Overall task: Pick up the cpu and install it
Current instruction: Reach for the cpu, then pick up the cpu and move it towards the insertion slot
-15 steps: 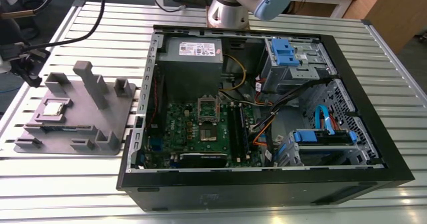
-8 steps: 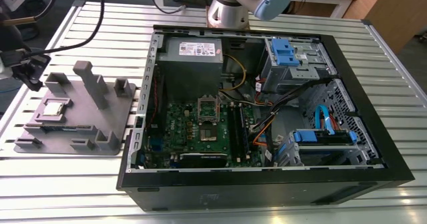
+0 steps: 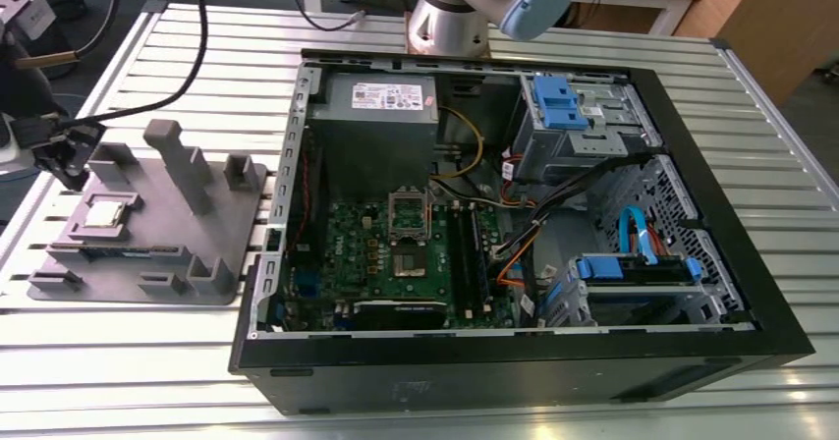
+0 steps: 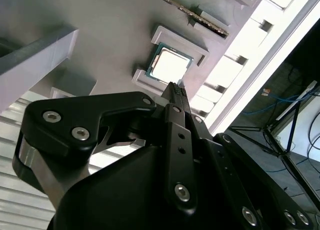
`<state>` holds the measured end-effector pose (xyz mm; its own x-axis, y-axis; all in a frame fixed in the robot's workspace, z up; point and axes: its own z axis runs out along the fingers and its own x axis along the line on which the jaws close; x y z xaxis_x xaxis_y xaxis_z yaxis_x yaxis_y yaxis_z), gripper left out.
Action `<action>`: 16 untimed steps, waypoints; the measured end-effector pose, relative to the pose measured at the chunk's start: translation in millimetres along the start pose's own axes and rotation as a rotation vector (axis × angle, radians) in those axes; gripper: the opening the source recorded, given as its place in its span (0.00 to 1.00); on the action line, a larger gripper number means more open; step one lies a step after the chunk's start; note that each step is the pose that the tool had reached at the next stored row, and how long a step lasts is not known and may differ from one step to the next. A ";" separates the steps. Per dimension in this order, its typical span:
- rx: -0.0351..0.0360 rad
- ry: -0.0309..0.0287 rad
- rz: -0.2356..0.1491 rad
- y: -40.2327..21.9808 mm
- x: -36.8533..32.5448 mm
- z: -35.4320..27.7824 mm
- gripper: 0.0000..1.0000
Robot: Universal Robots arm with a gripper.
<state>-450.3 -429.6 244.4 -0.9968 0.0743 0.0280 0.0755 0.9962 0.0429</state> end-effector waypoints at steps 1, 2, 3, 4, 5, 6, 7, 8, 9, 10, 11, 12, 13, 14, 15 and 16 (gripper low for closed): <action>0.0000 0.0001 0.000 -0.1 -0.1 1.2 0.11; 0.0000 0.0001 0.000 -0.2 -0.1 2.0 0.11; 0.0001 0.0001 0.000 -0.2 -0.1 2.2 0.11; 0.0002 0.0003 0.000 -0.2 -0.1 2.2 0.11; 0.0000 0.0001 0.000 -0.2 -0.1 2.8 0.11; 0.0000 0.0001 0.000 -0.3 -0.2 3.8 0.11; 0.0001 0.0001 0.000 -0.3 -0.2 3.8 0.11; 0.0000 0.0001 0.000 -0.3 -0.2 3.8 0.11; 0.0000 0.0000 0.000 -0.3 -0.2 3.8 0.11; 0.0001 0.0001 0.000 -0.3 -0.2 3.8 0.11; 0.0000 0.0001 0.000 -0.3 -0.2 3.9 0.11; 0.0000 0.0000 0.000 -0.3 -0.2 3.9 0.11; 0.0000 0.0001 0.000 -0.3 -0.2 3.9 0.11; 0.0000 0.0000 0.000 -0.3 -0.2 4.0 0.11; -0.0001 0.0000 0.000 -0.3 -0.2 4.2 0.11; -0.0001 -0.0001 0.000 -0.3 -0.2 4.5 0.11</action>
<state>-450.2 -429.7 239.9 -0.9969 0.0742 0.0279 0.0753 0.9962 0.0430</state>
